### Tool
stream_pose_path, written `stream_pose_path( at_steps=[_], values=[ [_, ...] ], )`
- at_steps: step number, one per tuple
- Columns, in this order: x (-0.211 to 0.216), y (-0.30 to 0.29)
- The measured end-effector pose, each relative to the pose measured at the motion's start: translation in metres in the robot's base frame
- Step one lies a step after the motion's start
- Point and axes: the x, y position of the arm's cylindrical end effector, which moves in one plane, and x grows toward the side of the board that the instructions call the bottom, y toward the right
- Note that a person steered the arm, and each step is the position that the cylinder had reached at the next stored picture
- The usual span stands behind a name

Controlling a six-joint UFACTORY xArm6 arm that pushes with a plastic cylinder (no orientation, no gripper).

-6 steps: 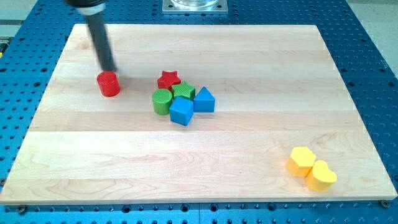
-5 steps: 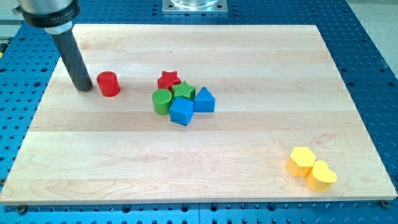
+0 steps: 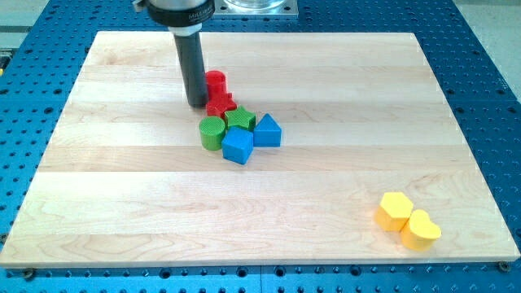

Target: Push the red circle right to the red star

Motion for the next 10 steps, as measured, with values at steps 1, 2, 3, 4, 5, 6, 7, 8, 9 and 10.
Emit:
stream_pose_path(
  at_steps=[1, 2, 3, 4, 5, 6, 7, 8, 9, 10],
  values=[
    [-0.025, 0.0],
    [-0.029, 0.073],
    [-0.03, 0.122],
    [-0.024, 0.152],
    [0.002, 0.154],
    [0.011, 0.15],
    [0.018, 0.119],
    [0.014, 0.11],
    [-0.001, 0.1],
    [-0.009, 0.083]
  ],
)
